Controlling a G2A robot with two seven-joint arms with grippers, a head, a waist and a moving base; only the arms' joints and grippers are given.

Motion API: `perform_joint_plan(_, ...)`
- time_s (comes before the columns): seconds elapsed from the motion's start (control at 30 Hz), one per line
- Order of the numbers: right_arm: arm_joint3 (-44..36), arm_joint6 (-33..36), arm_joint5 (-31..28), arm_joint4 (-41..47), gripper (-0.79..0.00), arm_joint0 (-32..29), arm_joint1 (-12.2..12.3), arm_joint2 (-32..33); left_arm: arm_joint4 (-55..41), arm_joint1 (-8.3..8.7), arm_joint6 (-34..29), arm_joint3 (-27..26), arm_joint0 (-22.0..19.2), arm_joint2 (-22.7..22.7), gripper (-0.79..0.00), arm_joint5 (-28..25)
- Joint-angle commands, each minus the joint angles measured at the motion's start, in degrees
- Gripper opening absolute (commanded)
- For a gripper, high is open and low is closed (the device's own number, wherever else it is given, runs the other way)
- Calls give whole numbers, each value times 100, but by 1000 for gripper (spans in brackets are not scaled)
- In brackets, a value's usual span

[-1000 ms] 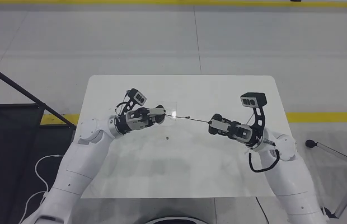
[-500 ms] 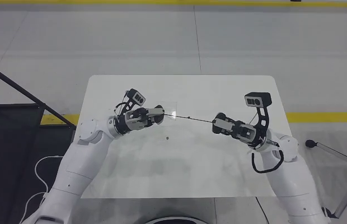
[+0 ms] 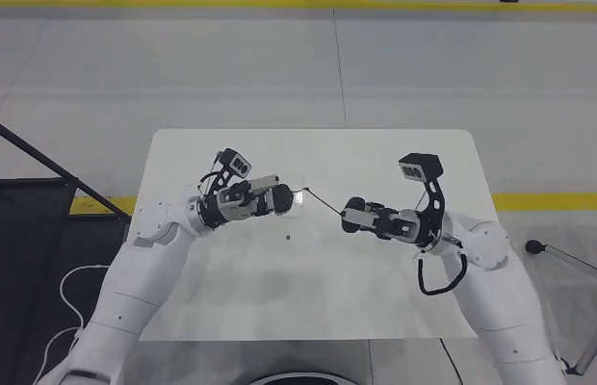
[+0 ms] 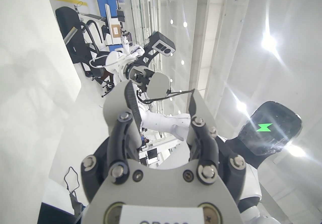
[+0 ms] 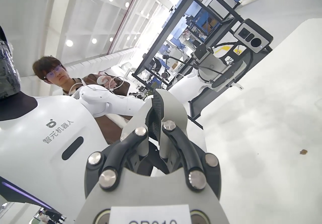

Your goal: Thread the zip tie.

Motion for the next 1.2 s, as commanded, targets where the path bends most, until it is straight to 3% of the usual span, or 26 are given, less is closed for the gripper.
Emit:
perform_joint_plan(0.0, -136, -29, 34, -349, -785, 78, 22, 55, 183, 30, 192, -87, 86, -122, 0, -70)
perform_joint_plan(0.17, -819, 84, 114, -1968, -785, 320, 91, 53, 1146, 161, 876, -486, 415, -581, 0, -148)
perform_joint_plan(0.37, -1490, -433, 354, -4130, -785, 594, 95, -223, 3047, 326, 2088, -1443, 1060, -1112, 0, 71)
perform_joint_plan(0.67, -1596, -1083, 1185, -6827, -785, 1036, -1, -1100, 5027, 379, 4025, -2369, 1941, -1502, 0, -247)
perform_joint_plan(0.77, -1569, -1278, 1299, -7038, -785, 1036, -10, -1141, 4899, 348, 4585, -2456, 2154, -1533, 0, -570)
perform_joint_plan(1.17, -1569, -1278, 1299, -7038, -785, 1036, -10, -1141, 4805, 344, 4610, -2449, 2177, -1534, 0, -626)
